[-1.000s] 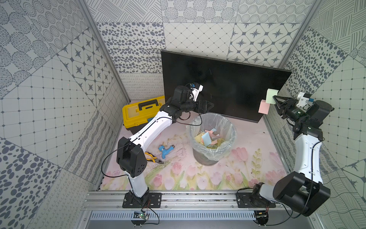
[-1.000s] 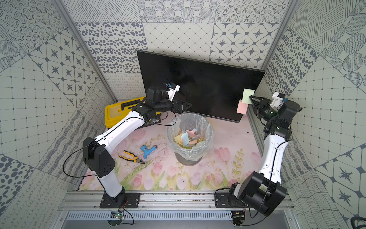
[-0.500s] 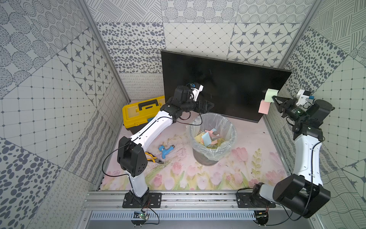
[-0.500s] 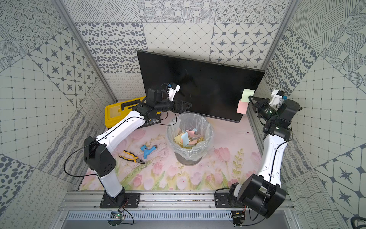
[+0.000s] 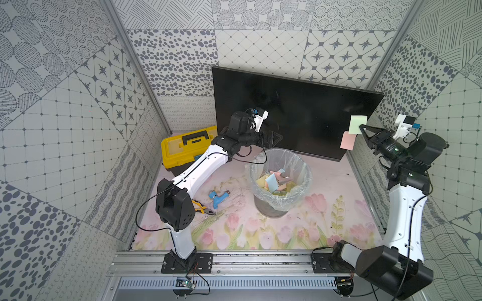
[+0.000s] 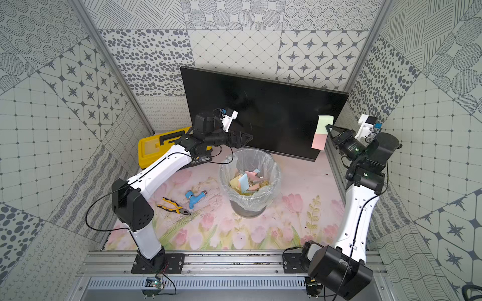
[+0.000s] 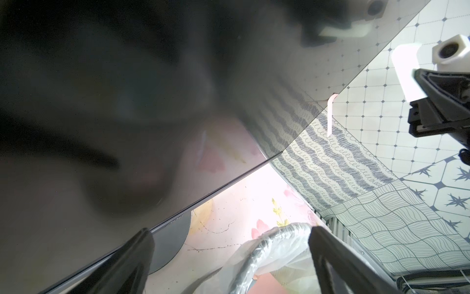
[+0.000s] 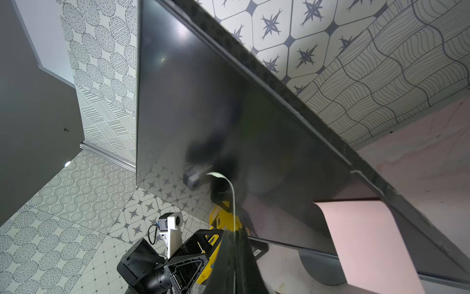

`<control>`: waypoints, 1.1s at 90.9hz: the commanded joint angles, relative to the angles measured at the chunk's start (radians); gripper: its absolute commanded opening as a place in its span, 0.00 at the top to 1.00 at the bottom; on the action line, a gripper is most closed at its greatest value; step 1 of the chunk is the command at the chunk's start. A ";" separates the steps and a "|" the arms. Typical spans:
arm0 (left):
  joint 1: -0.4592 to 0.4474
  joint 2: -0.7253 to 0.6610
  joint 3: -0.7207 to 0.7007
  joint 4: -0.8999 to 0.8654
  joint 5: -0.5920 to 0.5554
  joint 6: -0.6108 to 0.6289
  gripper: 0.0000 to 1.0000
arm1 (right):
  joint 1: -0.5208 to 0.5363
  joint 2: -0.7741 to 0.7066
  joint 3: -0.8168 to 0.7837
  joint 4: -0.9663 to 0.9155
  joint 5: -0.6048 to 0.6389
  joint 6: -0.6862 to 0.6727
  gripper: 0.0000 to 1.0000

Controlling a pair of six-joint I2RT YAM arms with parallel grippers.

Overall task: Remove the sticky note from the monitor
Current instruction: Tear off the sticky note from the monitor, then place the sticky note in the trash bin.

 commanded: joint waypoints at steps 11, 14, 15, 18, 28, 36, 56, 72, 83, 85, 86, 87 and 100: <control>0.001 -0.020 0.014 -0.008 0.015 0.029 0.00 | 0.008 -0.043 0.037 -0.003 -0.015 -0.055 1.00; 0.003 -0.025 0.014 -0.009 0.015 0.027 0.01 | 0.012 -0.046 0.039 -0.010 -0.015 -0.065 1.00; 0.003 -0.027 0.013 -0.009 0.015 0.025 0.01 | 0.014 -0.047 0.041 -0.013 -0.015 -0.070 1.00; 0.007 -0.034 0.013 -0.010 0.016 0.019 0.01 | 0.019 -0.051 0.044 -0.021 -0.014 -0.081 1.00; 0.026 -0.064 -0.002 0.007 0.022 -0.006 0.01 | 0.049 -0.062 0.058 -0.050 -0.011 -0.119 1.00; 0.040 -0.099 -0.039 0.039 0.008 -0.011 0.00 | 0.089 -0.066 0.074 -0.076 -0.013 -0.158 1.00; 0.077 -0.228 -0.181 0.120 -0.111 -0.029 0.01 | 0.206 -0.070 0.127 -0.142 -0.031 -0.256 1.00; 0.105 -0.334 -0.299 0.179 -0.182 -0.035 0.01 | 0.309 -0.080 0.177 -0.235 -0.035 -0.342 1.00; 0.134 -0.372 -0.323 0.162 -0.172 -0.055 0.01 | 0.367 -0.094 0.186 -0.287 -0.007 -0.400 1.00; 0.138 -0.376 -0.326 0.156 -0.166 -0.061 0.01 | 0.380 -0.098 0.185 -0.293 0.002 -0.406 1.00; 0.142 -0.378 -0.326 0.152 -0.162 -0.063 0.01 | 0.384 -0.100 0.184 -0.295 0.005 -0.408 1.00; 0.143 -0.382 -0.326 0.147 -0.159 -0.064 0.00 | 0.387 -0.101 0.183 -0.298 0.008 -0.414 1.00; 0.154 -0.417 -0.330 0.060 -0.125 -0.065 0.00 | 0.435 -0.112 0.185 -0.330 0.033 -0.460 1.00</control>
